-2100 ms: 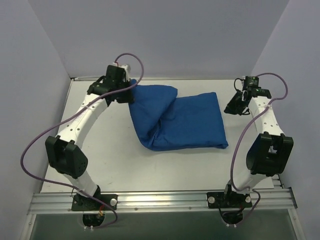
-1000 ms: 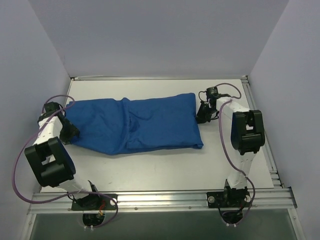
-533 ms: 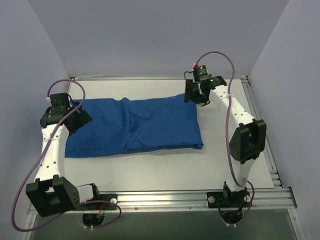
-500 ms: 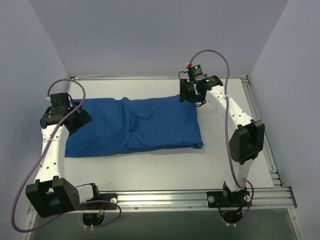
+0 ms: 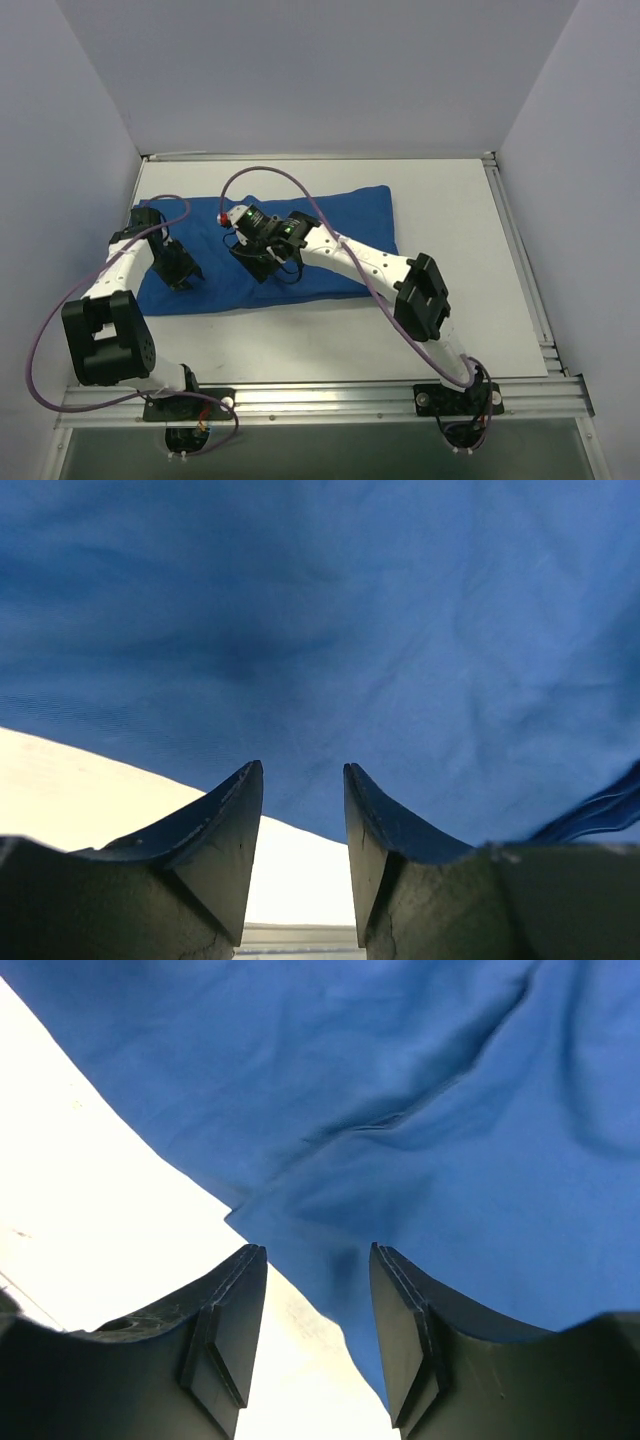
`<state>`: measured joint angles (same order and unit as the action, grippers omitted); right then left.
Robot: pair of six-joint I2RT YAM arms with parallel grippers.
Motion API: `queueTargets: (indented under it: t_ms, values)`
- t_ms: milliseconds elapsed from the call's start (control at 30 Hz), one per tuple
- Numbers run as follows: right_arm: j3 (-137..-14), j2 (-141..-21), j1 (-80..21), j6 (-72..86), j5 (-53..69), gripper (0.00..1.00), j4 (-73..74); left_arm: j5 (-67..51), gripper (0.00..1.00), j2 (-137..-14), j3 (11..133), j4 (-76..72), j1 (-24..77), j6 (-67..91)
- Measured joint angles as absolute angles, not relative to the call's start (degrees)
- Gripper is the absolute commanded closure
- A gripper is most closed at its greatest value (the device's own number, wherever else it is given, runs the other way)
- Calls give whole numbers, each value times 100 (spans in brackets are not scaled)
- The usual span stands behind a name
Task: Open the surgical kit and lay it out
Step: Open the surgical kit at the center of the board.
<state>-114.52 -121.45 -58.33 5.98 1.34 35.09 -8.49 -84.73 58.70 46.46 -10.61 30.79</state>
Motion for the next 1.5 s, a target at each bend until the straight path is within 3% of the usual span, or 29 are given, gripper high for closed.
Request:
queueTargets:
  t_ms: [333,600,700,800,867,1067,1100,1233,1400,1500]
  values:
    - [-11476,-12366,-6259,502,-410,40,3533,-1288,49,-8552,5531,4436,-1122,3111]
    - [-11568,-12726,-6377,298,-687,39,3481,-1448,49,-8580,5531,4338,-1135,3131]
    - [-11622,-12982,-6359,268,-731,41,3496,-1470,49,-8641,5531,4329,-1135,3133]
    - [-11747,-13185,-6313,268,-738,53,3503,-1496,49,-8678,5531,4311,-1135,3142]
    - [-11775,-13203,-6265,266,-733,65,3509,-1505,49,-8709,5531,4296,-1135,3166]
    - [-11819,-13200,-6219,316,-644,79,3489,-1507,50,-8794,5533,4257,-1162,3236]
    - [-11817,-13198,-6217,331,-631,80,3487,-1505,50,-8833,5533,4250,-1170,3236]
    - [-11692,-13126,-6187,405,-545,54,3393,-1503,50,-9008,5546,4233,-1186,3236]
    - [-11603,-13010,-6132,486,-458,57,3356,-1505,50,-9100,5553,4211,-1186,3236]
    - [-11509,-12888,-6090,567,-364,65,3321,-1505,50,-9107,5553,4185,-1186,3240]
